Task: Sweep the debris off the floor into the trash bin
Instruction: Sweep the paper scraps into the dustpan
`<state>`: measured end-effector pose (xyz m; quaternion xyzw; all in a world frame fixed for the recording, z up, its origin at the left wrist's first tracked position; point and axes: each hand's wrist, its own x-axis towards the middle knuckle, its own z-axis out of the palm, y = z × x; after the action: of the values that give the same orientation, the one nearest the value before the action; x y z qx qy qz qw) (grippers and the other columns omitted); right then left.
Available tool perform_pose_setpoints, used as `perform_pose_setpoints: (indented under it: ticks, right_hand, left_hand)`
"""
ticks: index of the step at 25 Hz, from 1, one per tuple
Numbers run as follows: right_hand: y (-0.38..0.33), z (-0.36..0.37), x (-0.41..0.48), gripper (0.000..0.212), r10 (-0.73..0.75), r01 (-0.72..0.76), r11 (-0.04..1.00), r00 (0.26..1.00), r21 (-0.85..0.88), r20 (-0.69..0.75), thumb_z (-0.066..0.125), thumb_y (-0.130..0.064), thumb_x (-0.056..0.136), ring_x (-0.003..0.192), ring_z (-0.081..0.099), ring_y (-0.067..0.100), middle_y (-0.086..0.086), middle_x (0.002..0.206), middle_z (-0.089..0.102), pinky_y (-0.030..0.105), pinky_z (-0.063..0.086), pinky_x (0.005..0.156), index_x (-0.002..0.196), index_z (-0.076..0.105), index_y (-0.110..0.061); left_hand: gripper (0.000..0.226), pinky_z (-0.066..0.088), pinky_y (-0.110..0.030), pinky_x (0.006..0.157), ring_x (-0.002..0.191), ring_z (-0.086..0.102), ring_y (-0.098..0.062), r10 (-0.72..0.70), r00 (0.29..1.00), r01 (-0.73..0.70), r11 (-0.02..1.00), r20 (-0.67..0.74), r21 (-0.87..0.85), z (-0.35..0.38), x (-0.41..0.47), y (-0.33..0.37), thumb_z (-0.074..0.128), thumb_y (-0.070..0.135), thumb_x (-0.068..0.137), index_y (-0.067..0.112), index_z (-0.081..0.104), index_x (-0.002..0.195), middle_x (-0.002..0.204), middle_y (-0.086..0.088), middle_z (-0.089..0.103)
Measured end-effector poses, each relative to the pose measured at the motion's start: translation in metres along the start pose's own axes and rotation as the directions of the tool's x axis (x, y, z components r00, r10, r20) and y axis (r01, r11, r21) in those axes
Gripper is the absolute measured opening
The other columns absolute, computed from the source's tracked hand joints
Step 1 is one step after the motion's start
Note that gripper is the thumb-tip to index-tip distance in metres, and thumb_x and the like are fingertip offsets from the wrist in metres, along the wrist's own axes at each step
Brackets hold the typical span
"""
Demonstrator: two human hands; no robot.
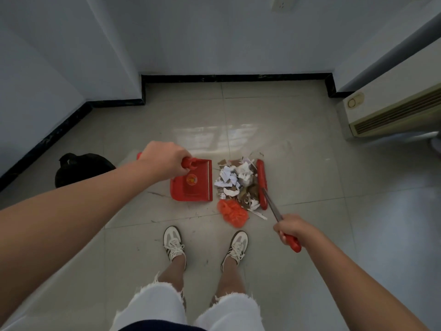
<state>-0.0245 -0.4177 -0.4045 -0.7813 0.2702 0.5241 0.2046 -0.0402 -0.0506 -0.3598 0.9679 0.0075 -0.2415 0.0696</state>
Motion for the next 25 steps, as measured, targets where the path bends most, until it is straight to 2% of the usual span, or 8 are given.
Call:
perform_pose_setpoints:
  ticks: [4, 9, 12, 14, 16, 18, 21, 25]
  right_hand:
    - [-0.019, 0.043, -0.031, 0.01, -0.052, 0.057, 0.996, 0.996, -0.063, 0.07, 0.046, 0.005, 0.083, 0.033, 0.042, 0.014, 0.008, 0.051, 0.046, 0.021, 0.038, 0.039, 0.087, 0.05, -0.003]
    - [-0.055, 0.099, -0.084, 0.013, -0.179, 0.193, 0.98, 0.961, -0.047, 0.212, 0.054, -0.01, 0.086, 0.039, 0.041, 0.015, 0.006, 0.052, 0.044, 0.025, 0.037, 0.039, 0.075, 0.047, -0.012]
    - [-0.067, 0.13, -0.097, 0.005, -0.168, 0.175, 0.985, 0.955, -0.008, 0.243, 0.053, -0.006, 0.084, 0.04, 0.043, 0.014, 0.006, 0.054, 0.045, 0.026, 0.04, 0.04, 0.087, 0.052, -0.01]
    - [-0.065, 0.136, -0.098, 0.021, -0.157, 0.164, 0.986, 0.961, -0.012, 0.226, 0.051, -0.002, 0.084, 0.04, 0.043, 0.013, 0.006, 0.056, 0.047, 0.023, 0.041, 0.037, 0.104, 0.054, -0.008]
    - [-0.054, 0.119, -0.101, 0.028, -0.157, 0.162, 0.987, 0.964, -0.006, 0.213, 0.049, 0.0, 0.084, 0.039, 0.04, 0.011, 0.004, 0.055, 0.044, 0.02, 0.037, 0.035, 0.111, 0.053, -0.009]
    - [-0.039, 0.09, -0.109, 0.041, -0.15, 0.154, 0.988, 0.974, -0.015, 0.169, 0.047, 0.004, 0.084, 0.036, 0.037, 0.01, 0.003, 0.053, 0.041, 0.017, 0.033, 0.033, 0.119, 0.055, -0.017]
    - [-0.023, 0.05, -0.126, 0.05, -0.169, 0.183, 0.971, 0.981, -0.154, 0.099, 0.047, 0.002, 0.083, 0.038, 0.04, 0.012, 0.006, 0.057, 0.043, 0.019, 0.036, 0.035, 0.119, 0.054, -0.031]
    - [-0.033, 0.03, -0.13, 0.043, -0.251, 0.225, 0.864, 0.968, -0.451, 0.001, 0.046, -0.004, 0.082, 0.044, 0.049, 0.02, 0.009, 0.067, 0.053, 0.023, 0.043, 0.038, 0.116, 0.055, -0.028]
  left_hand:
    - [0.026, 0.041, -0.025, 0.056, 0.08, 0.063, -0.016, -0.003, 1.0, 0.003, 0.999, -0.003, -0.036, -0.001, 0.005, -0.024, 0.058, 0.051, 0.085, 0.035, 0.07, 0.101, 0.083, 0.009, 0.068]
    - [0.023, 0.053, -0.029, 0.062, 0.069, 0.056, -0.015, 0.004, 1.0, -0.004, 0.998, 0.0, -0.061, 0.015, -0.014, -0.051, 0.056, 0.047, 0.086, 0.036, 0.07, 0.1, 0.074, 0.01, 0.065]
    - [0.019, 0.051, -0.028, 0.057, 0.064, 0.055, -0.013, 0.027, 0.999, -0.028, 0.998, -0.018, -0.063, 0.018, -0.02, -0.058, 0.057, 0.045, 0.087, 0.035, 0.07, 0.097, 0.063, 0.012, 0.058]
    - [0.019, 0.044, -0.024, 0.051, 0.06, 0.052, -0.011, 0.046, 0.999, -0.048, 0.997, -0.029, -0.061, 0.018, -0.02, -0.057, 0.058, 0.046, 0.088, 0.033, 0.07, 0.094, 0.057, 0.014, 0.05]
    - [0.017, 0.039, -0.023, 0.05, 0.06, 0.049, -0.009, 0.052, 0.998, -0.054, 0.996, -0.034, -0.073, 0.018, -0.022, -0.057, 0.058, 0.047, 0.088, 0.035, 0.069, 0.094, 0.057, 0.016, 0.046]
    - [0.02, 0.045, -0.025, 0.051, 0.062, 0.053, -0.009, 0.04, 0.999, -0.043, 0.996, -0.037, -0.082, 0.023, -0.03, -0.069, 0.058, 0.048, 0.088, 0.034, 0.07, 0.095, 0.063, 0.013, 0.057]
    - [0.024, 0.057, -0.034, 0.064, 0.072, 0.062, -0.012, -0.018, 0.999, 0.014, 0.992, -0.032, -0.122, 0.034, -0.052, -0.093, 0.057, 0.052, 0.086, 0.038, 0.068, 0.101, 0.076, 0.011, 0.068]
    - [0.028, 0.055, -0.031, 0.066, 0.071, 0.058, -0.012, -0.169, 0.98, 0.139, 0.959, -0.103, -0.248, 0.049, -0.088, -0.122, 0.06, 0.053, 0.085, 0.041, 0.068, 0.109, 0.075, 0.013, 0.063]
